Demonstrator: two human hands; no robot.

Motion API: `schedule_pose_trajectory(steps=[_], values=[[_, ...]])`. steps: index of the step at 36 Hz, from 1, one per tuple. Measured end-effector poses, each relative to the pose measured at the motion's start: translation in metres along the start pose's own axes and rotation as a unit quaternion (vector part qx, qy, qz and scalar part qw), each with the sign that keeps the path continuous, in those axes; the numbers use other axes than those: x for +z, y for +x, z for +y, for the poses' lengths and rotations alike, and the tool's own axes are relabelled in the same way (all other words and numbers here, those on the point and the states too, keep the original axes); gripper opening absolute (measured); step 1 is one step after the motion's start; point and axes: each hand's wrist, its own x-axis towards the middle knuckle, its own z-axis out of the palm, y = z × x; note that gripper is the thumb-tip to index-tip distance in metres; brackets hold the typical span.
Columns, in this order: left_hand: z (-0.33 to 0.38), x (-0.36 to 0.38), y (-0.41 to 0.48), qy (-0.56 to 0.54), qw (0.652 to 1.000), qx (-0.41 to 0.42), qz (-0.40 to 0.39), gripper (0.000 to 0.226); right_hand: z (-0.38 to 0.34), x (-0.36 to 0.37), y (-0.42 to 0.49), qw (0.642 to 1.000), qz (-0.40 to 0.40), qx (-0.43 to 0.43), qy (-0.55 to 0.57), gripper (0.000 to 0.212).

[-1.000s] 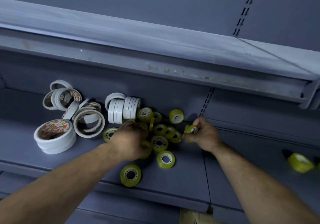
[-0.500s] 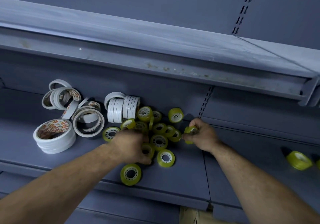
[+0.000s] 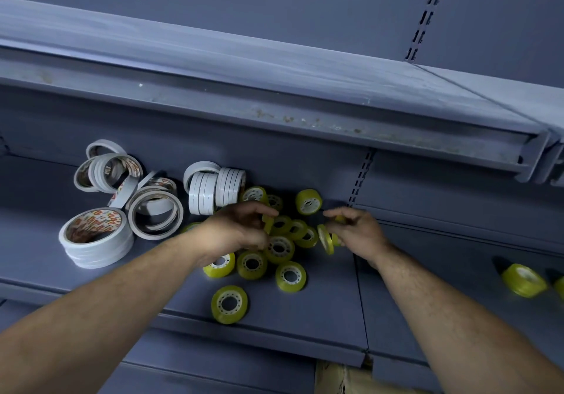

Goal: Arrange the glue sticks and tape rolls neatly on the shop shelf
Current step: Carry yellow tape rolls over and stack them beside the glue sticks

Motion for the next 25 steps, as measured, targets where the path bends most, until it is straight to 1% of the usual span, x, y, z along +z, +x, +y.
schedule_pose_trajectory(steps=[2,4,6,9,12,14,17,19,21,23,25], values=[[0.001,-0.003,-0.001,-0.089,0.996,-0.002,-0.032,0.054,-0.002,0.000,-0.001,1.000,-0.005,0.014,0.021,0.027],[0.002,-0.005,-0.003,-0.137,0.989,-0.004,-0.047,0.052,-0.004,0.000,-0.003,1.000,-0.003,0.017,0.023,0.034],[0.001,-0.008,-0.003,-0.160,0.986,-0.008,-0.048,0.051,-0.004,0.000,-0.004,1.000,0.004,0.016,0.022,0.037],[0.000,-0.010,-0.002,-0.179,0.983,-0.017,-0.039,0.051,-0.004,0.003,-0.005,0.999,0.016,0.020,0.026,0.037],[-0.001,-0.011,-0.002,-0.172,0.984,-0.022,-0.027,0.050,-0.004,0.003,-0.005,0.998,0.020,0.039,0.038,0.032],[-0.001,-0.009,-0.004,-0.136,0.991,-0.015,-0.010,0.052,-0.003,0.003,-0.006,0.999,0.005,0.039,0.036,0.036],[0.001,-0.005,-0.003,-0.074,0.997,0.004,0.003,0.052,-0.002,0.002,-0.011,0.998,0.007,0.038,0.041,0.037],[0.002,-0.003,-0.002,-0.066,0.998,0.010,-0.002,0.051,-0.008,0.000,-0.020,0.995,0.003,0.056,0.083,0.031],[0.002,0.001,0.001,-0.073,0.997,0.011,-0.014,0.048,-0.016,-0.001,-0.030,0.977,-0.015,0.105,0.183,0.032],[0.003,0.007,0.004,-0.121,0.992,-0.005,-0.036,0.040,-0.023,-0.005,-0.041,0.950,-0.028,0.148,0.275,0.040],[0.005,0.015,0.004,-0.201,0.976,-0.032,-0.075,0.034,-0.027,-0.010,-0.053,0.933,-0.033,0.167,0.315,0.049]])
